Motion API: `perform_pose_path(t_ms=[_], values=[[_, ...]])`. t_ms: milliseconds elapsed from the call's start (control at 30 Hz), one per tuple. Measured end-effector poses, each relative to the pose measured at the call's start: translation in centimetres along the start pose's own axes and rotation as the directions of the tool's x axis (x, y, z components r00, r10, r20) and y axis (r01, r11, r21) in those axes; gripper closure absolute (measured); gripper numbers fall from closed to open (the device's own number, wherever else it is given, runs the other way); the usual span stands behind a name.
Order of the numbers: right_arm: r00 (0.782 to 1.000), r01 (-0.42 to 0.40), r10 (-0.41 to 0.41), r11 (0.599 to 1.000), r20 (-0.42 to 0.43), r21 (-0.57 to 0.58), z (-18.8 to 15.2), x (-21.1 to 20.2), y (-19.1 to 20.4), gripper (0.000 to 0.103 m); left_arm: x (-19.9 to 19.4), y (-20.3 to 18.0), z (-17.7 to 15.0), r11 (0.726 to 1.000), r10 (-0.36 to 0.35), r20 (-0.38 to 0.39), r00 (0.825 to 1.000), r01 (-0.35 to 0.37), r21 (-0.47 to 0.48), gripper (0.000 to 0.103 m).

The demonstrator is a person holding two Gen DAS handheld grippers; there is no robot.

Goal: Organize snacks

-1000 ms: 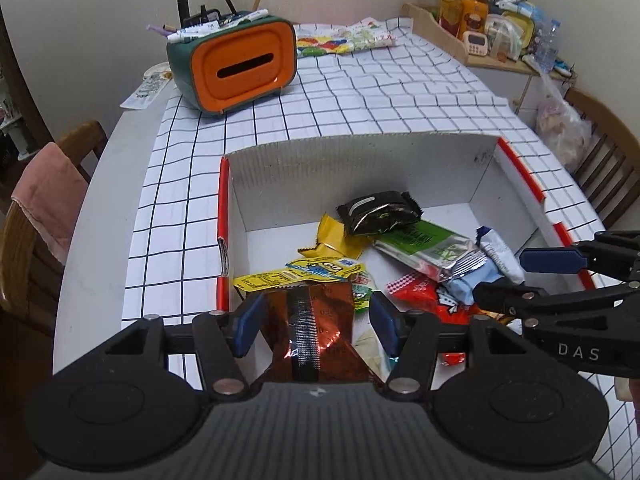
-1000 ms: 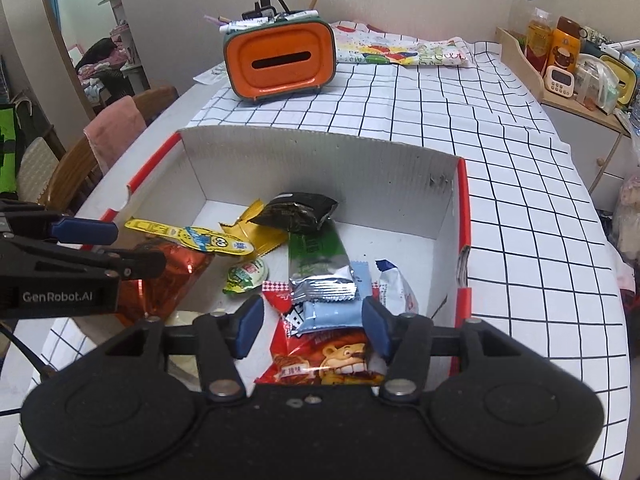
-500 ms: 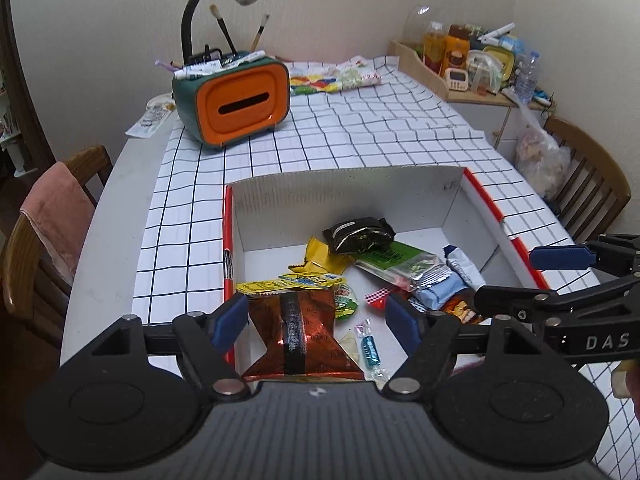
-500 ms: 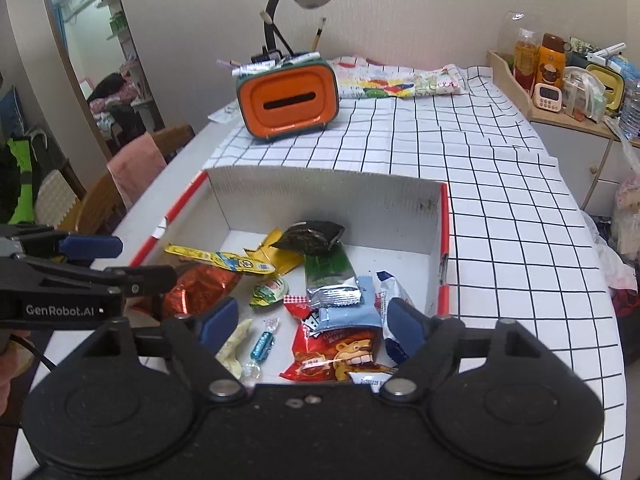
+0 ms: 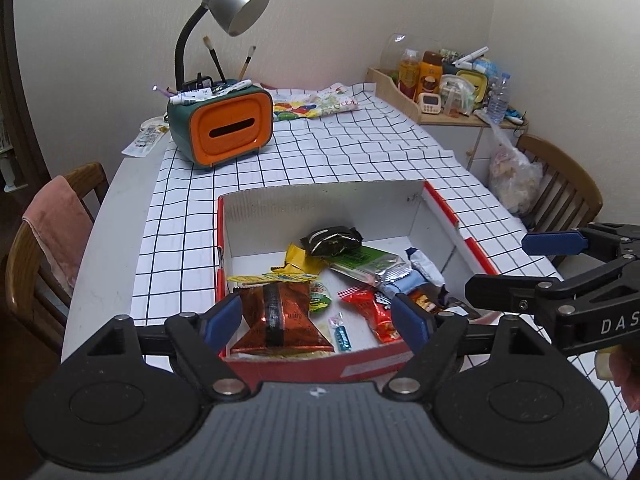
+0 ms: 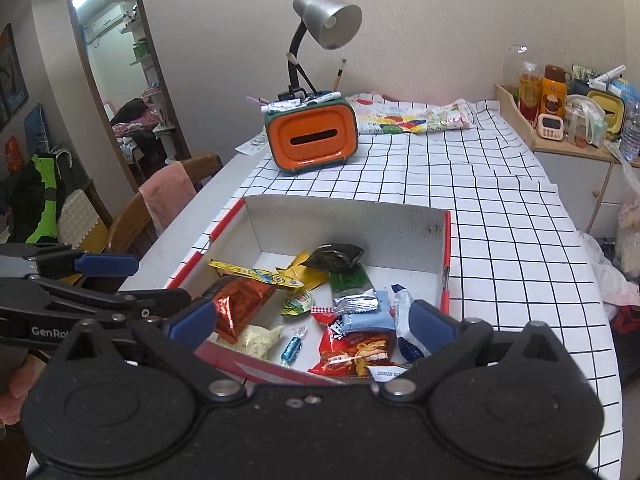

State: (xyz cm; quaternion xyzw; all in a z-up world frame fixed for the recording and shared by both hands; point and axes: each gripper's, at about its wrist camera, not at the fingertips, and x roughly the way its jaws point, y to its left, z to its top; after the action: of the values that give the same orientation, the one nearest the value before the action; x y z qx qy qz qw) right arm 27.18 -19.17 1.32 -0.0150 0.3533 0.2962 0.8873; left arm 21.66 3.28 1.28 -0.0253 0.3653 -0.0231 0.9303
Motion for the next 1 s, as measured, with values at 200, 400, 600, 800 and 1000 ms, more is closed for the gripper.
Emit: perform_pose_path(t_ms=[200,400,600,800,1000], values=[[1.000,-0.010,0.010,1.000,0.027,0.007,-0.6,-1.5,0.5,0.000,-1.6,0.0,-1.1,1.000,-0.007,0.017,1.000,0.007,-0.013,0.019],[0.998,-0.021,0.022,1.000,0.054,-0.014,-1.3,-3.0,1.2,0.000,-2.9,-0.1,-2.2,1.000,-0.005,0.049,0.999,0.006,-0.023,0.002],[0.997,-0.020,0.021,1.000,0.075,-0.017,-1.9,-4.3,1.8,0.000,-4.2,-0.9,-2.9,1.000,0.003,0.070,0.998,-0.002,-0.008,0.001],[0.996,-0.019,0.019,1.000,0.086,0.000,-2.5,-5.3,1.8,0.000,-5.4,-1.4,-3.4,1.000,-0.016,0.067,0.998,0.017,-0.017,0.001],[0.996,-0.039,0.038,0.999,0.086,0.009,-2.9,-5.9,1.7,0.000,-6.1,-1.5,-3.6,1.000,-0.009,0.066,0.998,0.010,-0.024,0.001]])
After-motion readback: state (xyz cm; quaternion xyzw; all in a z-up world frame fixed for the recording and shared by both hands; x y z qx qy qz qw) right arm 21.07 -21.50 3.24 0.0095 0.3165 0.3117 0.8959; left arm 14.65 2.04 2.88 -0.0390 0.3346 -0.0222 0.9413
